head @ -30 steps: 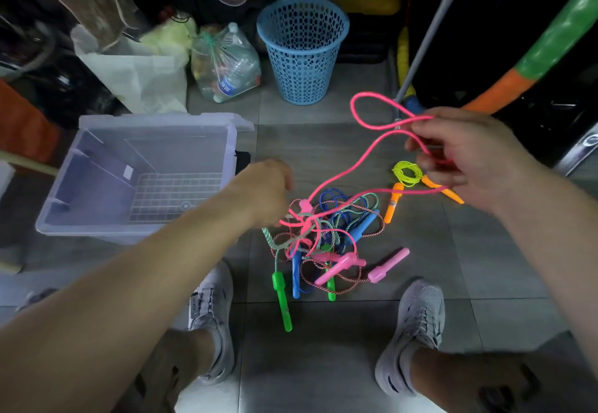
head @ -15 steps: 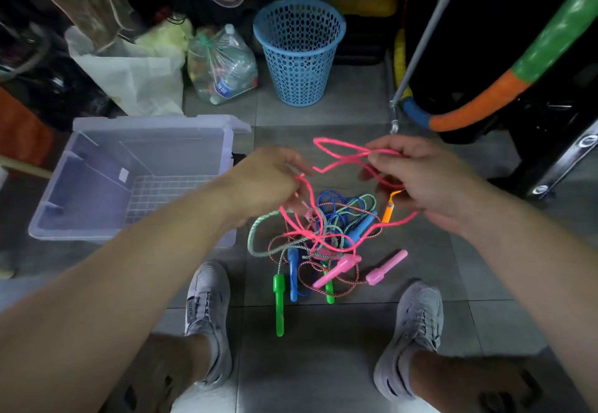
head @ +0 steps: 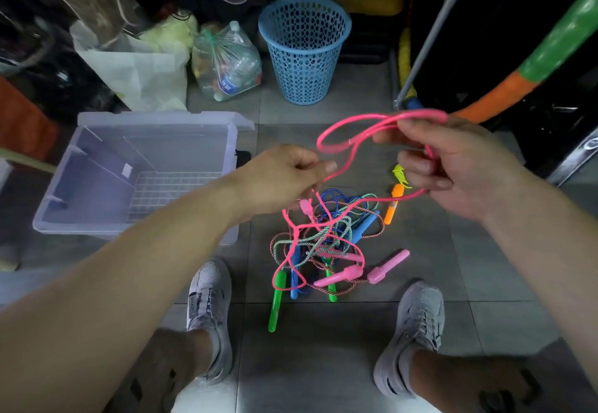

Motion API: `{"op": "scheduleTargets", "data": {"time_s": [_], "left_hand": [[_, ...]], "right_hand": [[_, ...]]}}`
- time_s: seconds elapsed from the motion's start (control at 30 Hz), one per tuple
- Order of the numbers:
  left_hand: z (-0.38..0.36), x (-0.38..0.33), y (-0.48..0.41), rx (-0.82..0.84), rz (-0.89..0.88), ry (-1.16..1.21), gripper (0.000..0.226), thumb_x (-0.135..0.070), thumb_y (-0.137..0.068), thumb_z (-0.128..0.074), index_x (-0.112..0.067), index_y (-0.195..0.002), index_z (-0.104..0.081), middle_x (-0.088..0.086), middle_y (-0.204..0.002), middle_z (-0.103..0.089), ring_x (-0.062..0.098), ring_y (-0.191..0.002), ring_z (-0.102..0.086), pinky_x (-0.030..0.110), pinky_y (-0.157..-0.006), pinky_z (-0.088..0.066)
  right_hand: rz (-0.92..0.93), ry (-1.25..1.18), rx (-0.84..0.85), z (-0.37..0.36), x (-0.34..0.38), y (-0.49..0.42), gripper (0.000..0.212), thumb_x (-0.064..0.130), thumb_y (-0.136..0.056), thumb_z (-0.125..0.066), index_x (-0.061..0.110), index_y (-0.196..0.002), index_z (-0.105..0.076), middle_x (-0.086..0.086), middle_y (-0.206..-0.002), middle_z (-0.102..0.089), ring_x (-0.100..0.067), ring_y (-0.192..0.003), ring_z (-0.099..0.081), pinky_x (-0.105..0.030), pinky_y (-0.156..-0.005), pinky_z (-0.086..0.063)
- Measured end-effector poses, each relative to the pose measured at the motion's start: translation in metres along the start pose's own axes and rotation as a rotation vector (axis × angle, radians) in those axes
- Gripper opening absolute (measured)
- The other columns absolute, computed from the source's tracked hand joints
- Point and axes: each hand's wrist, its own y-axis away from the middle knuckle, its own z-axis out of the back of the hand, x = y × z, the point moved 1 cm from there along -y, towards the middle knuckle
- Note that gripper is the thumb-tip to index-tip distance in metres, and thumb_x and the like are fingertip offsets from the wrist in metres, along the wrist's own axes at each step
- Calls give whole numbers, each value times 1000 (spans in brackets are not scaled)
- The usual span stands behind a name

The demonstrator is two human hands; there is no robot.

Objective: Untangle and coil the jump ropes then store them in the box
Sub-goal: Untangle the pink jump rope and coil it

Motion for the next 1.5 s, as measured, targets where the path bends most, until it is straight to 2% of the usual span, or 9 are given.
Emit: {"op": "scheduleTargets", "data": {"time_s": [0.13, 0.33, 0.57, 0.7, 1.03, 1.13, 1.27, 1.37, 1.5], "left_hand": [[-7, -1, 0, 84, -65, -37, 56, -44, -84, -75, -36, -133, -49, 18, -82, -65, 37, -75, -70, 52, -75, -61], [-9, -1, 0, 128, -18, -186, 31, -41, -98, -60, -13, -86, -65, 17, -82, -70, 33, -75, -69, 47, -80, -61], [21, -15, 1, 37, 177, 658, 27, -23, -102, -50, -11, -78, -52, 32, -116, -67, 40, -101, -72, 49, -78, -62], [30, -19, -1, -73, 179, 865, 29, -23, -102, -44, -13, -74, -49, 33, -117, -66, 40, -104, -71, 48, -82, -61], [33, -12, 7, -256, -14, -449, 45, -53, -102, -40, -21, -89, -70, -4, -63, -59, 4, -59, -59, 18, -66, -48], [27, -20, 4, -300, -79, -177, 48, -48, -103, -43, -17, -78, -70, -10, -55, -55, -1, -51, -53, 10, -62, -46], [7, -31, 6, -121, -124, 482, 36, -31, -105, -47, -12, -82, -66, 5, -86, -75, 21, -87, -75, 34, -78, -58], [-1, -28, 7, -44, -151, 261, 29, -27, -105, -47, -8, -105, -69, 7, -99, -76, 16, -93, -72, 36, -78, -58], [3, -27, 12, 95, -100, -20, 33, -30, -102, -54, -5, -86, -69, 3, -55, -53, 11, -51, -45, 20, -51, -38]], "right_hand": [[-32, 49, 98, -7, -7, 3, 17, 12, -80, -61, 8, -96, -65, -18, -96, -74, -4, -39, -30, -15, -35, -12], [-83, 154, 155, -14, -6, 5, 19, 9, -82, -62, 7, -99, -70, -17, -97, -74, -4, -38, -33, -14, -38, -10], [-307, 828, -129, 18, -15, -2, 19, 9, -89, -71, 3, -106, -66, -5, -71, -72, -7, -43, -43, -16, -39, -34], [-350, 737, -51, 19, -11, 3, 12, 18, -94, -66, 7, -95, -67, -2, -64, -61, -10, -48, -54, -28, -57, -53], [16, 756, -220, 29, -9, -8, 26, 36, -100, -56, 24, -84, -72, 1, -57, -59, -5, -38, -41, -16, -38, -32], [39, 834, -124, 9, -22, -9, 29, 37, -101, -54, 24, -84, -74, 6, -47, -54, -12, -47, -44, -28, -52, -35], [-23, 911, 153, -20, -35, -1, 29, 27, -100, -55, 18, -81, -73, 5, -45, -50, -10, -44, -40, -35, -54, -34], [-9, 954, 260, -26, -26, 3, 22, 37, -92, -67, 21, -79, -74, 7, -55, -55, -13, -55, -47, -40, -59, -39], [77, 810, 124, -14, -9, 0, 19, 32, -76, -81, 15, -75, -72, 5, -63, -67, -6, -56, -55, -26, -56, -41]]}}
